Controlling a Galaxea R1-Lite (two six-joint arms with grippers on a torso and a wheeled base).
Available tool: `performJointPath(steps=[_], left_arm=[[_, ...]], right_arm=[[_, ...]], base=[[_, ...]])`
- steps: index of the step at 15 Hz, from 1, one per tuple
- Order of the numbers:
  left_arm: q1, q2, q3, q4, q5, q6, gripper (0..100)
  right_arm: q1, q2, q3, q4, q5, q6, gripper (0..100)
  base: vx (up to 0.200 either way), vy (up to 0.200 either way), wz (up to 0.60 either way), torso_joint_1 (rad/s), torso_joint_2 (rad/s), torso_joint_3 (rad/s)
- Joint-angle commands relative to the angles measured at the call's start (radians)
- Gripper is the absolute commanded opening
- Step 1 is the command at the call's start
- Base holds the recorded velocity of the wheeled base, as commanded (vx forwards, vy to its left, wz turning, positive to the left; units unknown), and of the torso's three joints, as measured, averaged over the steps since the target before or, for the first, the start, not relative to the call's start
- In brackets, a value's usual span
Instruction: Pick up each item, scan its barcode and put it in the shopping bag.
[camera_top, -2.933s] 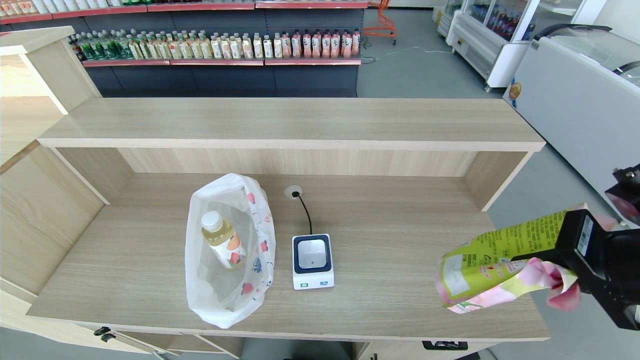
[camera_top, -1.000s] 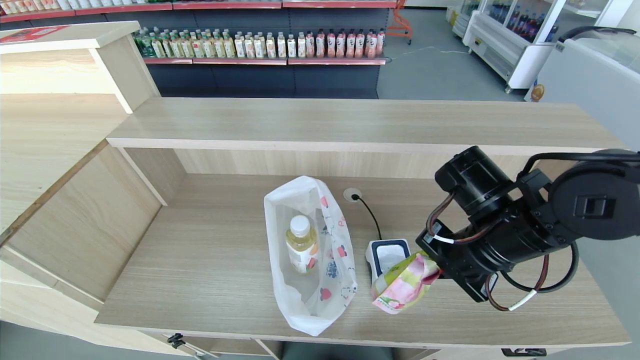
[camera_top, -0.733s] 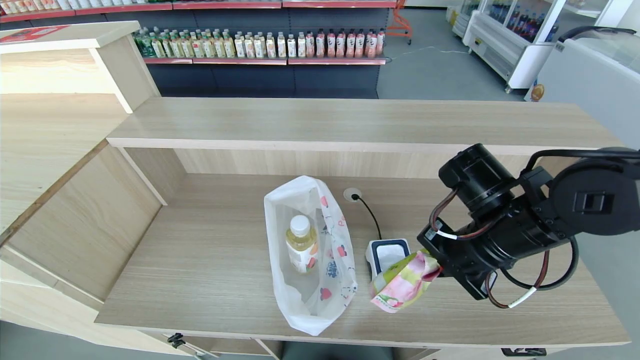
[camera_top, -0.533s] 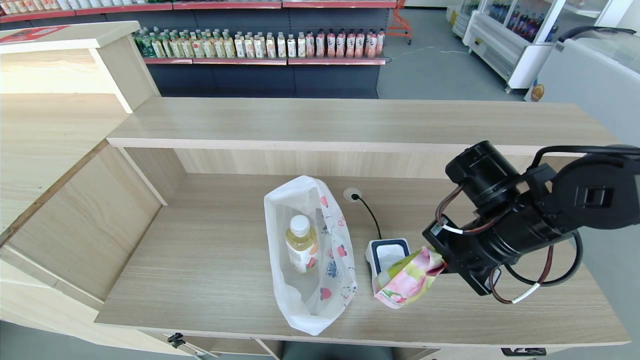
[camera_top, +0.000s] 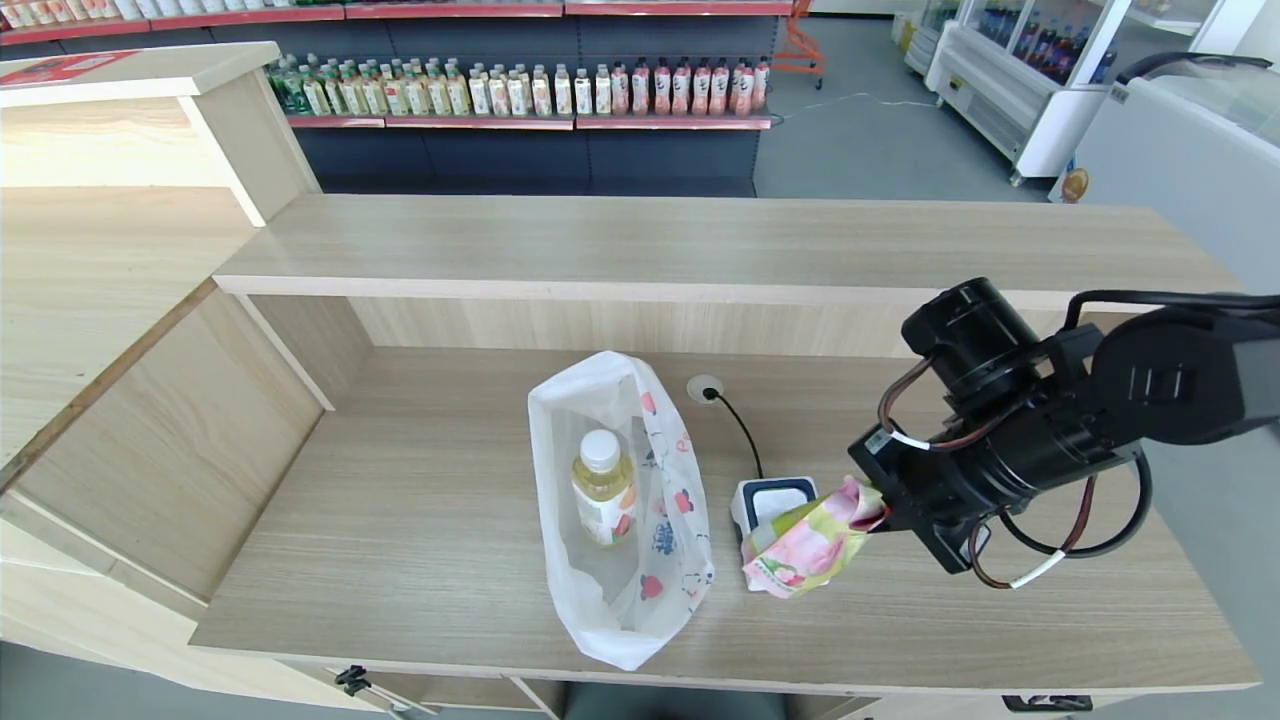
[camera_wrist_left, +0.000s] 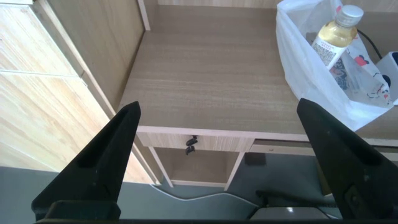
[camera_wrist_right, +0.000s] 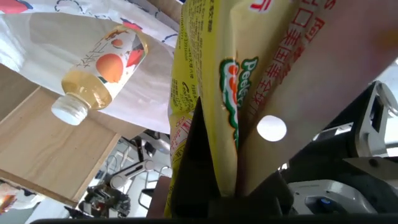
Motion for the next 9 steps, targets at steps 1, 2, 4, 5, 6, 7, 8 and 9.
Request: performJointPath(steps=[1, 2, 4, 5, 6, 7, 8, 9], left_arm=[[0.0, 0.0, 0.0, 0.0, 0.0, 0.0, 100], [0.0, 0.0, 0.0, 0.0, 0.0, 0.0, 100], [0.0, 0.0, 0.0, 0.0, 0.0, 0.002, 100], [0.0, 0.0, 0.0, 0.0, 0.0, 0.0, 100], [0.0, 0.0, 0.0, 0.0, 0.0, 0.002, 100], [0.0, 0.0, 0.0, 0.0, 0.0, 0.002, 100], [0.0, 0.0, 0.0, 0.0, 0.0, 0.002, 100], [0.0, 0.0, 0.0, 0.0, 0.0, 0.002, 100]], right_arm=[[-0.013, 0.027, 0.007, -0.011, 0.008, 0.0, 0], [-0.016, 0.037, 0.007, -0.018, 0.018, 0.0, 0], [-0.021, 0.064, 0.003, -0.049, 0.035, 0.0, 0], [-0.021, 0.073, 0.002, -0.063, 0.034, 0.0, 0], [-0.021, 0.077, -0.003, -0.077, 0.037, 0.0, 0], [-0.021, 0.084, -0.007, -0.093, 0.037, 0.0, 0], [-0.021, 0.095, -0.007, -0.101, 0.04, 0.0, 0], [-0.021, 0.109, -0.012, -0.103, 0.043, -0.002, 0]], base=[[0.0, 0.0, 0.0, 0.0, 0.0, 0.0], [0.0, 0.0, 0.0, 0.0, 0.0, 0.0], [0.0, 0.0, 0.0, 0.0, 0.0, 0.0], [0.0, 0.0, 0.0, 0.0, 0.0, 0.0], [0.0, 0.0, 0.0, 0.0, 0.0, 0.0], [0.0, 0.0, 0.0, 0.0, 0.0, 0.0], [0.0, 0.0, 0.0, 0.0, 0.0, 0.0], [0.0, 0.0, 0.0, 0.0, 0.0, 0.0]])
